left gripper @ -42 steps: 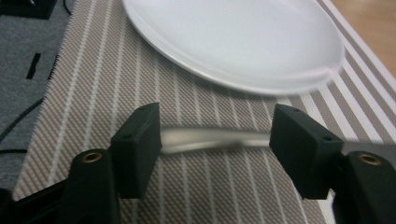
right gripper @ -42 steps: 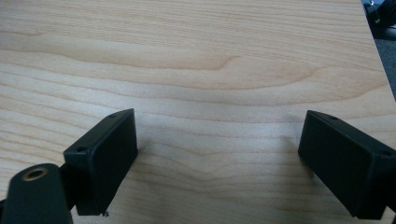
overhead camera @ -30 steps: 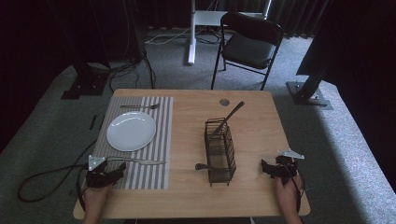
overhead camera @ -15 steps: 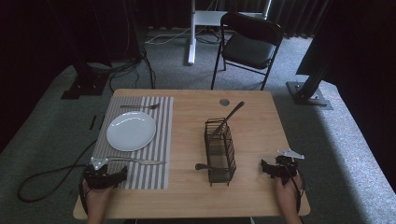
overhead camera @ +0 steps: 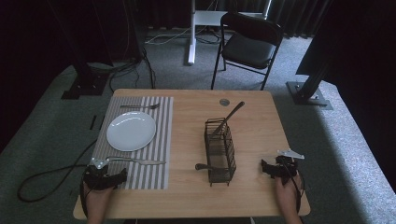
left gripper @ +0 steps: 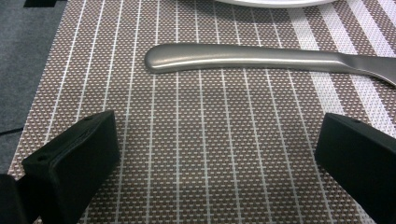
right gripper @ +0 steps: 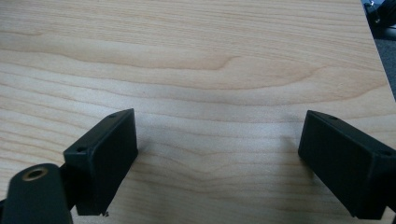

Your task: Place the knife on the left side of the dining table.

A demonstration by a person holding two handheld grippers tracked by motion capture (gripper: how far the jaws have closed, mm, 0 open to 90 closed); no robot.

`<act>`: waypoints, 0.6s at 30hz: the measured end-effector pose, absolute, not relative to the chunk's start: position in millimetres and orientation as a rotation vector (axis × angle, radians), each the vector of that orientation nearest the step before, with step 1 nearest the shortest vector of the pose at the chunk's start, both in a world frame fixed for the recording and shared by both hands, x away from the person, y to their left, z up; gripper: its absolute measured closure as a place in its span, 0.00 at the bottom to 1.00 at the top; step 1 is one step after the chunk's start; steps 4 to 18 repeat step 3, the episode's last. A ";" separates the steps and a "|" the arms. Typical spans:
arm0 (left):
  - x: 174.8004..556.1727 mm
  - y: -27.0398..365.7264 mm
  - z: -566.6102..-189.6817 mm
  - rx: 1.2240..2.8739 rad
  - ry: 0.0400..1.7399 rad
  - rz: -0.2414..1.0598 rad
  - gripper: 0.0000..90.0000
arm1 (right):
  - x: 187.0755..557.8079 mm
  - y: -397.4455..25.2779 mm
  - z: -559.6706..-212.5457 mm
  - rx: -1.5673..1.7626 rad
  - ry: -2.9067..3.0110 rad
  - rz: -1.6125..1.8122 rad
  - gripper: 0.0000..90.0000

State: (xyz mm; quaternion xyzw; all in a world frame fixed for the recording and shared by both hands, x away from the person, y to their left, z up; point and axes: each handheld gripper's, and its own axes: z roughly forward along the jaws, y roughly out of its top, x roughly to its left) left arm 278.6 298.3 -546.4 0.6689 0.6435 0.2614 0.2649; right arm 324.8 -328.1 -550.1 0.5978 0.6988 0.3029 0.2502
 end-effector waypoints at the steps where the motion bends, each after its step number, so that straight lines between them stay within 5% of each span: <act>1: 278.7 298.4 -546.4 1.807 1.739 0.705 0.00 | 324.8 -328.1 -550.1 1.627 1.902 0.824 0.12; 18: 278.7 298.4 -546.4 1.806 1.739 0.706 0.00 | 324.8 -328.1 -550.1 1.628 1.902 0.825 0.12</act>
